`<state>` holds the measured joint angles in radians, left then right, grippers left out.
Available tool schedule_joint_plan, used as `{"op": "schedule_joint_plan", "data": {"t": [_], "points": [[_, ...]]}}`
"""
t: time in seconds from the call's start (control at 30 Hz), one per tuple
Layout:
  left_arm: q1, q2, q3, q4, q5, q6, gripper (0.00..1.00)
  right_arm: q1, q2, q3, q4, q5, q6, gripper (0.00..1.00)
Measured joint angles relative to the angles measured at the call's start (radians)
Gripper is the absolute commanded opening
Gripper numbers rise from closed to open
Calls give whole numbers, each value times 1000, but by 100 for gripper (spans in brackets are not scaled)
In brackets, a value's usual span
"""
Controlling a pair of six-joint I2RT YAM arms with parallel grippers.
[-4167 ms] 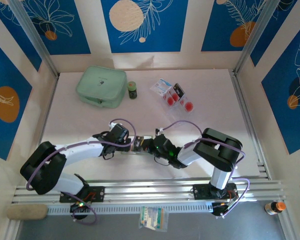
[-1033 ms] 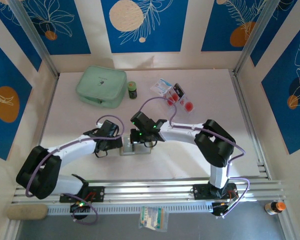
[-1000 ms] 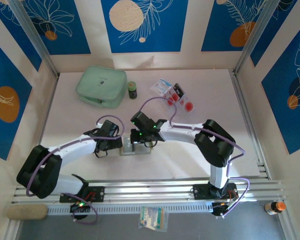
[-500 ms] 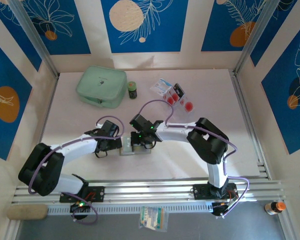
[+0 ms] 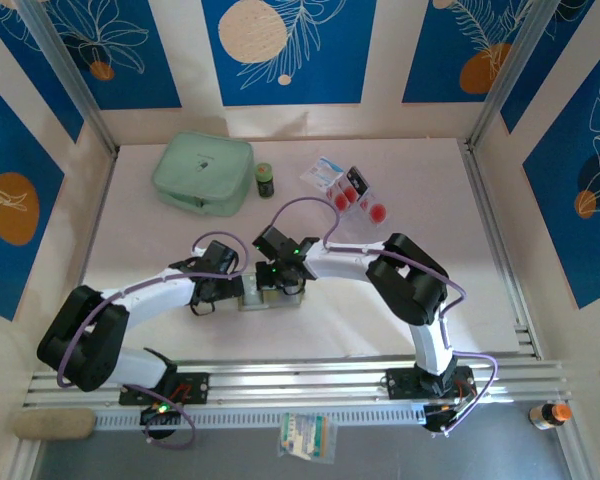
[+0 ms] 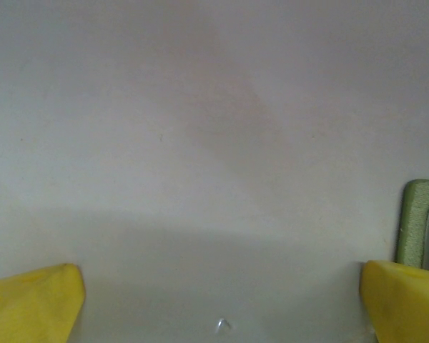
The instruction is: Put the credit cards into the card holder
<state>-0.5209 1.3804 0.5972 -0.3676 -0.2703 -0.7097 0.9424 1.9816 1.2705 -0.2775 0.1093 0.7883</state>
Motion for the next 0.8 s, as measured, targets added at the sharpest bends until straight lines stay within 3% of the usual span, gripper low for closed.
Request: {"op": "schedule_joint_plan", "data": {"t": [0.8], "points": [[11, -98, -39, -16, 37, -49, 100, 37, -102, -69, -2, 26, 31, 0]]}}
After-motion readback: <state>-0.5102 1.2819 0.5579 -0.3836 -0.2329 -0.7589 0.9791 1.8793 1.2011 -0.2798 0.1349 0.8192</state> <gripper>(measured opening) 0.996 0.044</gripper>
